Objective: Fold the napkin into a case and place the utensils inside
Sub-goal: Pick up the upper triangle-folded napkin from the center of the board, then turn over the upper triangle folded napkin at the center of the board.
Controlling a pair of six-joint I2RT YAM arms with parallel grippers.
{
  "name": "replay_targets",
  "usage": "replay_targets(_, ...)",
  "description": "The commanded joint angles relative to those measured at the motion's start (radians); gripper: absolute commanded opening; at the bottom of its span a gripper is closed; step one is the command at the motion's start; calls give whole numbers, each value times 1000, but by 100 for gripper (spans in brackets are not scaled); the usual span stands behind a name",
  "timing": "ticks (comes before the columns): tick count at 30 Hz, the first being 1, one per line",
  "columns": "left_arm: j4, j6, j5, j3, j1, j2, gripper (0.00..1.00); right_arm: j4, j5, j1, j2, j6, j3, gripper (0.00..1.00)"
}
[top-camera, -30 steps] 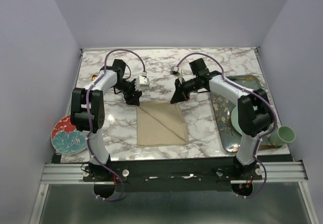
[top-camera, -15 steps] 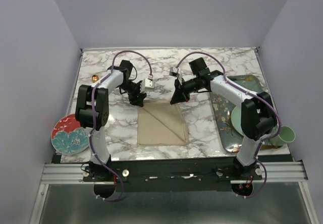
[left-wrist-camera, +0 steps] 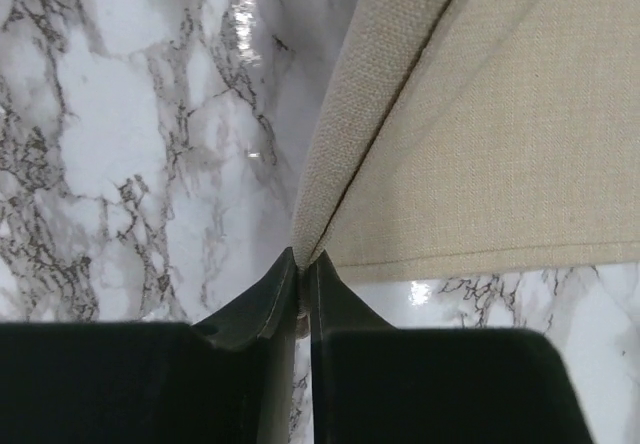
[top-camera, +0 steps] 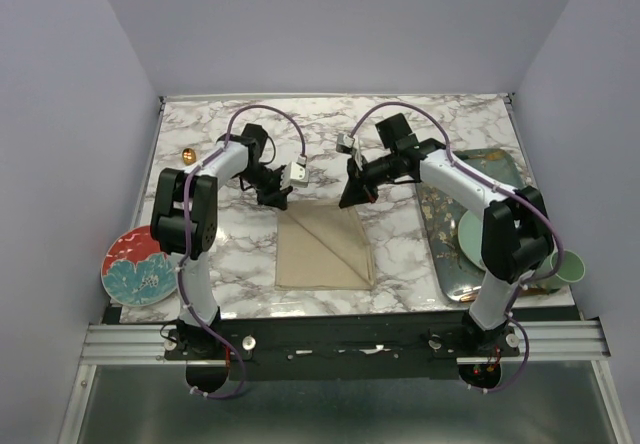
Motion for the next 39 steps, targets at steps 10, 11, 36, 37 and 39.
replay_targets(10, -14, -157, 0, 3, 15, -215, 0, -93, 121, -20, -141, -135, 35, 0)
replay_targets(11, -5, -178, -6, 19, 15, -217, 0, -94, 140, -32, -141, -150, 45, 1)
replay_targets(36, 397, -307, -322, -197, -51, -381, 0, 215, 249, -50, -121, -790, -95, 1)
replay_targets(37, 405, -306, -327, -241, -59, -408, 0, 224, 249, -34, -138, -790, -188, 1)
replay_targets(39, 420, -312, -336, -357, -74, -433, 0, 244, 259, 12, -178, -795, -262, 0)
